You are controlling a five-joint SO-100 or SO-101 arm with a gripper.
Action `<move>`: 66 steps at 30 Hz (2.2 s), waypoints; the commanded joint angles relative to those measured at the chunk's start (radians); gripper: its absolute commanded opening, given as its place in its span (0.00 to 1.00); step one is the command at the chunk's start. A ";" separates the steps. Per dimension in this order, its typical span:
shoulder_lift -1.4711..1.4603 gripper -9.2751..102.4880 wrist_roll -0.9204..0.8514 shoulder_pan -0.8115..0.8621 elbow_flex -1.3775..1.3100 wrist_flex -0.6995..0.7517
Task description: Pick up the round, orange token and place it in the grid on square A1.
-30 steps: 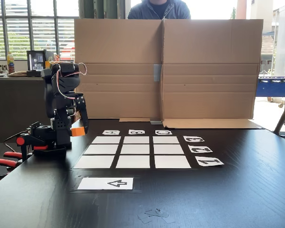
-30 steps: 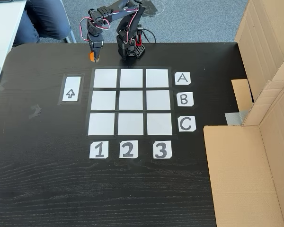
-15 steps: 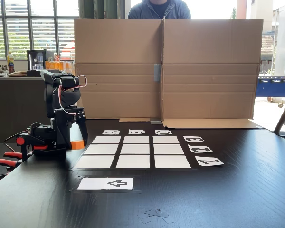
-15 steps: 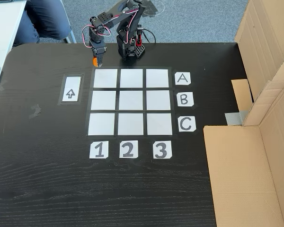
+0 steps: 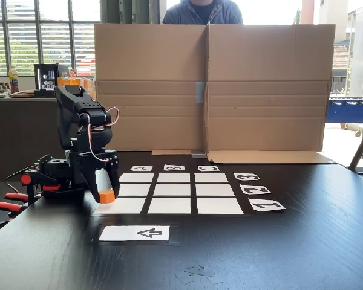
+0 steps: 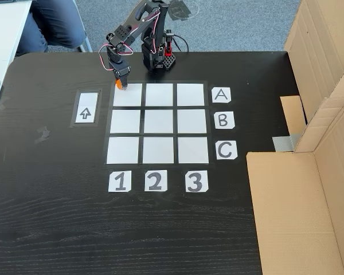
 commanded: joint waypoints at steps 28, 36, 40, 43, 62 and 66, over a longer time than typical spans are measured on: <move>-0.057 0.10 0.005 -0.120 -0.003 -0.069; -0.074 0.10 0.005 -0.126 0.003 -0.071; -0.078 0.10 0.005 -0.130 0.012 -0.083; -0.078 0.11 0.005 -0.133 0.018 -0.089; -0.078 0.35 0.005 -0.123 0.032 -0.101; -0.054 0.35 0.005 -0.106 0.031 -0.101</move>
